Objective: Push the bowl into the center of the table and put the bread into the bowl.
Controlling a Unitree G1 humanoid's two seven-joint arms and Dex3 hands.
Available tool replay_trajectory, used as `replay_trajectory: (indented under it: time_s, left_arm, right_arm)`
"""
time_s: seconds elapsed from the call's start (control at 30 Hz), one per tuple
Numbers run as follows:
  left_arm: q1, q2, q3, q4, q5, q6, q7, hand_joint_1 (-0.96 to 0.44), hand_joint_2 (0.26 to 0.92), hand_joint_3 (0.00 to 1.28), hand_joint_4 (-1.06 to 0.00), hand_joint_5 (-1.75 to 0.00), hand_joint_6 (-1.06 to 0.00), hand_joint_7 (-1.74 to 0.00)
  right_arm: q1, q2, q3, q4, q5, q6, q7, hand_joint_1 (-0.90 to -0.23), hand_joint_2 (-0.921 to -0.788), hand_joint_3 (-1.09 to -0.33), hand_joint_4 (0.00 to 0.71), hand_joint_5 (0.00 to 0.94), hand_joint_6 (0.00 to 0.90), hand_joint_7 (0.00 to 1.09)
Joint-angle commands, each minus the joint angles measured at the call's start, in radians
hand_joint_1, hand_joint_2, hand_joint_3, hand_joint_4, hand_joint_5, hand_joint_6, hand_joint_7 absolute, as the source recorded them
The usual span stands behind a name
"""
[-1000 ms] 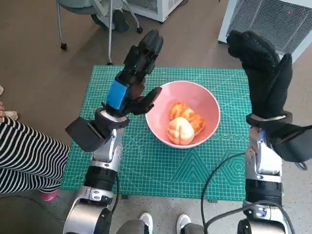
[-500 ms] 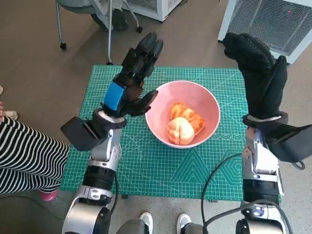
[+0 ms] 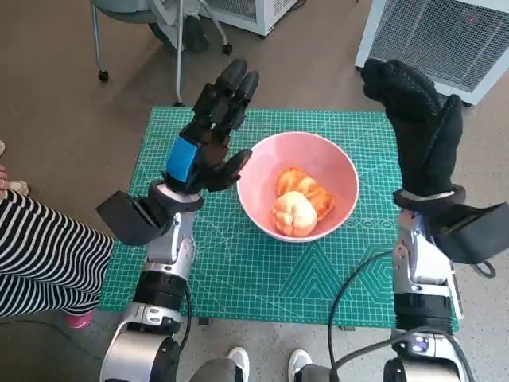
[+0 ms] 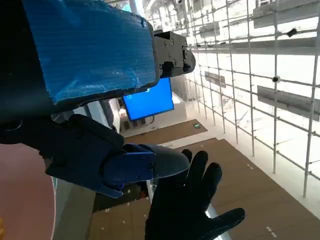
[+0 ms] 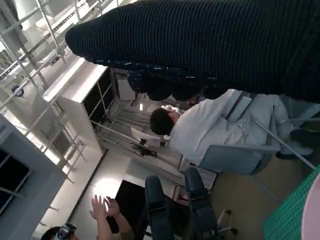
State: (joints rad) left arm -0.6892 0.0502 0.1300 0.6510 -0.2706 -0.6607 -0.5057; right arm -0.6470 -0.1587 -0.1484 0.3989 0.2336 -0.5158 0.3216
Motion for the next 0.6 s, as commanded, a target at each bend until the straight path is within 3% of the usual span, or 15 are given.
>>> replay_trajectory:
  time_s: [0.03,0.6]
  left_arm:
    - [-0.010,0.010,0.001,0.018,0.014,-0.033,0.002,-0.70,0.921,0.40,-0.05,-0.01,0.00,-0.29]
    - [-0.025,0.030,0.003,0.066,0.044,-0.086,0.027,-0.70,0.921,0.39,-0.05,-0.01,0.00,-0.28]
  right_arm:
    - [0.009,0.006,0.002,0.026,0.002,0.001,0.010,-0.695,-0.921,-0.684,0.182,0.004,0.112,0.39]
    - [-0.003,0.006,0.001,0.042,0.004,-0.001,0.016,-0.697,-0.921,-0.684,0.183,0.003,0.108,0.39]
